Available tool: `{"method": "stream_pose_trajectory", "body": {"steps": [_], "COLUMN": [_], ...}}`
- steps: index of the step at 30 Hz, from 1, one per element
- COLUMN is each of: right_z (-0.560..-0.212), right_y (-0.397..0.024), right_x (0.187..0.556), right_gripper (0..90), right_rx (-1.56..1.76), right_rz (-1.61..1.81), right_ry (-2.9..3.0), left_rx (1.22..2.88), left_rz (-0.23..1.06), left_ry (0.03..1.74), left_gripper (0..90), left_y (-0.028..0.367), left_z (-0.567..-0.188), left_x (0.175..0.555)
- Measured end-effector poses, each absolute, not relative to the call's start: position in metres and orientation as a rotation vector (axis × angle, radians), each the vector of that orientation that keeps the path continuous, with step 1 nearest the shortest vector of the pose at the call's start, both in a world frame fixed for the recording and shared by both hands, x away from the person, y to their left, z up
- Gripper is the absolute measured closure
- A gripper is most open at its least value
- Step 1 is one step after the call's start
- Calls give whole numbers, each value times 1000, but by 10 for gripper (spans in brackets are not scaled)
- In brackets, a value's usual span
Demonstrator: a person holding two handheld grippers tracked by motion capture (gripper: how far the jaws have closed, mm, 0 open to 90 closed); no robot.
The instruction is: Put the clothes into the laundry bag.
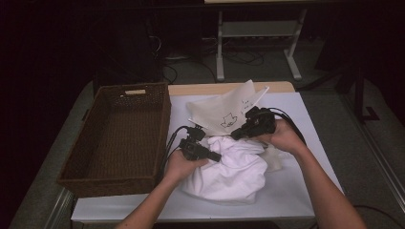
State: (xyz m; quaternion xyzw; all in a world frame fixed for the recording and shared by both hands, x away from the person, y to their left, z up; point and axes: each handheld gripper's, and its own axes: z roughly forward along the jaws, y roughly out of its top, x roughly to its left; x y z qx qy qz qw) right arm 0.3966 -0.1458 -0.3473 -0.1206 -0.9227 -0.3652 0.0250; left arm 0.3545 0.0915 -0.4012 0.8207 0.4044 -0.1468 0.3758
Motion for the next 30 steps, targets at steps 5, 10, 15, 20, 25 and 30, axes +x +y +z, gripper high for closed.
{"method": "stream_pose_trajectory", "body": {"steps": [5,10,15,20,25,30], "right_z": [-346,-341,-329,-336,-341,-342], "right_y": [-143,-143,-147,-156,-157,-159], "right_x": [395,389,383,389,389,390], "right_gripper": [884,885,887,886,885,885], "right_rx": [-355,-327,-281,-344,-368,-392], "right_rz": [-1145,-1149,-1258,-1227,-1203,-1173], "right_ry": [-2839,-2845,-2759,-2781,-2805,-2839], "left_rx": [2060,2061,1972,1970,2014,2057], "left_rz": [-409,-392,-258,-268,-260,-219], "left_ry": [944,956,1104,1114,1107,1095], "left_gripper": [807,806,800,719,531,405], "left_y": [82,71,72,73,84,103], "left_z": [-381,-381,-398,-396,-383,-371], "left_x": [350,357,371,369,361,349]}}
